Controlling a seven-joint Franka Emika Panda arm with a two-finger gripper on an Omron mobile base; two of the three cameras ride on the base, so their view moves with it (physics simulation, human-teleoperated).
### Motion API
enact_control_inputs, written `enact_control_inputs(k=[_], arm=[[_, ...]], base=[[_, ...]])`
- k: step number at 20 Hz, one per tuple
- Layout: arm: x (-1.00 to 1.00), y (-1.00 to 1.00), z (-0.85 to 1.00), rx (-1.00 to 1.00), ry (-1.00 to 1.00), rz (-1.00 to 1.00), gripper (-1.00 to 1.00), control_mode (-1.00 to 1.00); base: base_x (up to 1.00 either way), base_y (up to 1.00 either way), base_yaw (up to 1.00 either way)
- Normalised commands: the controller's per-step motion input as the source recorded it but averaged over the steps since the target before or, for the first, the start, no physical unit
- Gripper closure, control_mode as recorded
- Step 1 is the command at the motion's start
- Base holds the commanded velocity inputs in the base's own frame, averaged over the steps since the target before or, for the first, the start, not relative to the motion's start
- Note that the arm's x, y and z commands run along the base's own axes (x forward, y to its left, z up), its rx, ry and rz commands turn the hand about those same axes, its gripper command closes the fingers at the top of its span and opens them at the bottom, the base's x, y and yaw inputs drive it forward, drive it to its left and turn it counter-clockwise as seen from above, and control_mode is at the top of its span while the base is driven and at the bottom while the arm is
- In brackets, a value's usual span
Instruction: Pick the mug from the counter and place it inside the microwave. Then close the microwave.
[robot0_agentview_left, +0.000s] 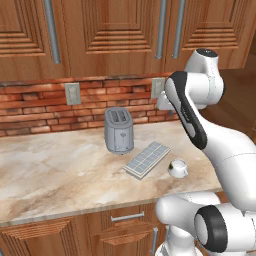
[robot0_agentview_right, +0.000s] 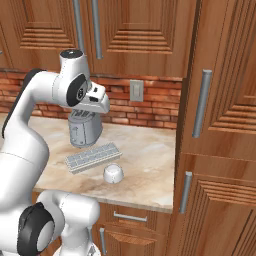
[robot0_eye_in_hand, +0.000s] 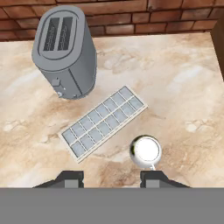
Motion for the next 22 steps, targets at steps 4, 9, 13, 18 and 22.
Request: enact_control_inputs(k=[4,9,13,18,22], arm=[[-0.16,0.00,0.00,0.00,-0.02,0.01,-1.00,-1.00],[-0.15,0.16,-0.10,0.00,0.01,0.02,-1.00,-1.00],[-0.15,0.24,-0.26,0.00,0.01,0.02,-1.00,-1.00],[-0.19,0.00,-0.50,-0.10,0.00,0.00,-1.00,-1.00],[-0.10,-0.05,-0.48,-0.11,0.01,0.02,-1.00,-1.00]], base=[[0.00,0.00,0.00],[0.00,0.00,0.00],[0.00,0.00,0.00],[0.00,0.00,0.00],[0.00,0.00,0.00]])
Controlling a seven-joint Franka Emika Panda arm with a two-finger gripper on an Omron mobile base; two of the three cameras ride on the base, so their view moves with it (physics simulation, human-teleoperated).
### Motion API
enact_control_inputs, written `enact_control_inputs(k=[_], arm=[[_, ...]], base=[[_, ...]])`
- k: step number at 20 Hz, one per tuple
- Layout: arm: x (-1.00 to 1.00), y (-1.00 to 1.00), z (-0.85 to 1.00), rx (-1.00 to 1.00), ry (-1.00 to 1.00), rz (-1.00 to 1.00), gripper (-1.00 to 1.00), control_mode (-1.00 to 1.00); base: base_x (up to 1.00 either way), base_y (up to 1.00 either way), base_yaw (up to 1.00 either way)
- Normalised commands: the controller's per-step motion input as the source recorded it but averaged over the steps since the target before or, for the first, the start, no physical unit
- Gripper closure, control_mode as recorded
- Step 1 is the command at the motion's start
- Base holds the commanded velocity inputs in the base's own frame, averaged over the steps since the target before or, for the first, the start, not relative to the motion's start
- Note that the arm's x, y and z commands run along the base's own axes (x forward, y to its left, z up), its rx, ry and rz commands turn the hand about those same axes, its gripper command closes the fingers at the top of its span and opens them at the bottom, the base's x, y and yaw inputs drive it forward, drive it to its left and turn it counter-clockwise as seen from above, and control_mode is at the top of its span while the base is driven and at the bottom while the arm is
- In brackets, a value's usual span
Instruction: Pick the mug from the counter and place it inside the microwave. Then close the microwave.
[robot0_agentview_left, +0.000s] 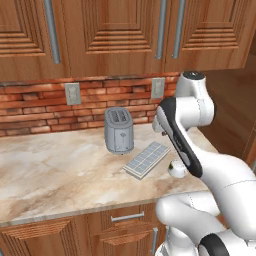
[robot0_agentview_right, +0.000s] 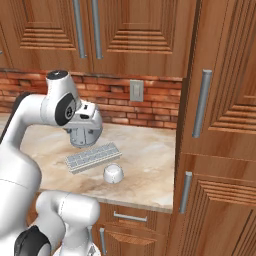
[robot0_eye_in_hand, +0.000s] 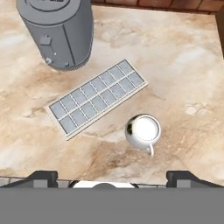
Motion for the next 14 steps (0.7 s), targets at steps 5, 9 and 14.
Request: enact_control_inputs(k=[5,9,14], arm=[[-0.16,-0.33,-0.39,-0.03,0.02,0.04,-1.00,-1.00],[0.00,-0.47,-0.24,0.00,0.06,0.05,-1.00,-1.00],[0.01,-0.33,-0.19,0.00,0.14,0.02,-1.00,-1.00]], base=[[0.00,0.00,0.00],[0.00,0.00,0.00],[0.00,0.00,0.00]])
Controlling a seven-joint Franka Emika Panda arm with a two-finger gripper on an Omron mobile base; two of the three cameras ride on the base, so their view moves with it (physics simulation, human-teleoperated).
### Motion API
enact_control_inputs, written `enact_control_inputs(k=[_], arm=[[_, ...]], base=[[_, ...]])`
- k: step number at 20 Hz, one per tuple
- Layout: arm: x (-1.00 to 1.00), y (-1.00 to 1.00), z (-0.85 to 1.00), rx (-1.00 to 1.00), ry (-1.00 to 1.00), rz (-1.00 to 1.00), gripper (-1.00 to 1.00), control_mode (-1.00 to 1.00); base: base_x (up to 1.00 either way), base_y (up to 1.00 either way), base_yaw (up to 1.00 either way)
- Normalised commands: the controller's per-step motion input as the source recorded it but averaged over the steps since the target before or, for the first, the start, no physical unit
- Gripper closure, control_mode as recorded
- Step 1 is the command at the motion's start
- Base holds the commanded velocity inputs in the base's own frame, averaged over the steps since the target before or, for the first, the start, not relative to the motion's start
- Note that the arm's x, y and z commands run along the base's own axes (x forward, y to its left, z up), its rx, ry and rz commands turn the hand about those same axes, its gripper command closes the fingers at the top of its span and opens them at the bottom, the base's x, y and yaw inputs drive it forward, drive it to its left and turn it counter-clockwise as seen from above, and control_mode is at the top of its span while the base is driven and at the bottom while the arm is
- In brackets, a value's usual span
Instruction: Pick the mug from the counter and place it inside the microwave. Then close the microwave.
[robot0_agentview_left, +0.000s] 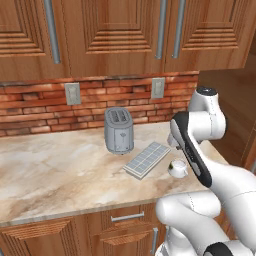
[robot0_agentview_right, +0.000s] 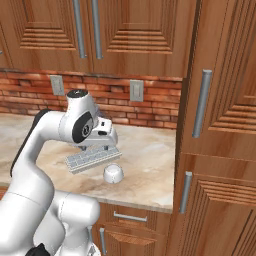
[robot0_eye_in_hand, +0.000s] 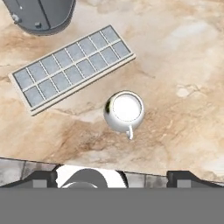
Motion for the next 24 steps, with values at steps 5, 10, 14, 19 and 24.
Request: enact_control_inputs(k=[5,10,14,19,24], arm=[[0.10,-0.21,-0.32,0.00,0.19,0.01,-1.00,-1.00],[0.05,-0.11,-0.44,0.00,0.16,0.01,-1.00,-1.00],[0.01,-0.21,-0.50,0.00,0.08,0.00,-1.00,-1.00],[0.00,-0.26,-0.49,0.00,0.01,0.00,-1.00,-1.00],[0.00,-0.18,-0.38,0.03,-0.03,0.00,-1.00,-1.00]], base=[[0.00,0.00,0.00],[0.00,0.00,0.00],[0.00,0.00,0.00],[0.00,0.00,0.00],[0.00,0.00,0.00]])
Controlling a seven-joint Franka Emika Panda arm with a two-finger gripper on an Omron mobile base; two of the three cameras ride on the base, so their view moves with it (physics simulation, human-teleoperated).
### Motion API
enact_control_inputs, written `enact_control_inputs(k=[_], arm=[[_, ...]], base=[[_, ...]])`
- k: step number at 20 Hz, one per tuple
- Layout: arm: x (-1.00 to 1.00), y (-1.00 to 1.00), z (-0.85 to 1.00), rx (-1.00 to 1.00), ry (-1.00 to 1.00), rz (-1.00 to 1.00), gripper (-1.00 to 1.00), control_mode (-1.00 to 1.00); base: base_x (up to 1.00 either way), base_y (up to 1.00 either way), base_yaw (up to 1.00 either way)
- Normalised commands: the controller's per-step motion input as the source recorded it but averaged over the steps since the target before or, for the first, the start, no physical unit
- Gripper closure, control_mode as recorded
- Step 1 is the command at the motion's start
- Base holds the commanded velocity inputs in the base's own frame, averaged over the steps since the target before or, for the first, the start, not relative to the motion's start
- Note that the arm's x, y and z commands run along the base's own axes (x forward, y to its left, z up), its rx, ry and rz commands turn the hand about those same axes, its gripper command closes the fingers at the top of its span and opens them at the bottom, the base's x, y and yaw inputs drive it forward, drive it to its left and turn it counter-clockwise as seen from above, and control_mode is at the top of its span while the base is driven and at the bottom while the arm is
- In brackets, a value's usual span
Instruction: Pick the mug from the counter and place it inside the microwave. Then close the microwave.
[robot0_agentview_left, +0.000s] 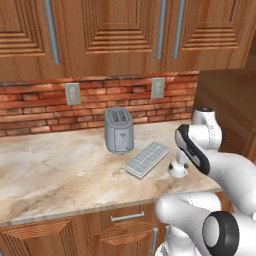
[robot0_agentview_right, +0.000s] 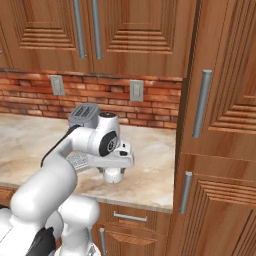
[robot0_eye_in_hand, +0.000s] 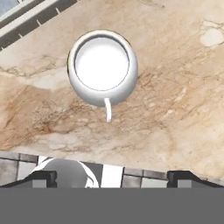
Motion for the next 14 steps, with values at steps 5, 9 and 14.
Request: enact_control_inputs(k=[5,9,14], arm=[[0.00,-0.01,-0.07,0.03,-0.05,0.00,-1.00,-1.00],[0.00,0.00,0.00,0.01,-0.10,0.00,-1.00,-1.00],[0.00,0.00,0.00,0.00,-0.18,0.00,-1.00,-1.00]], base=[[0.00,0.00,0.00],[0.00,0.00,0.00],[0.00,0.00,0.00]])
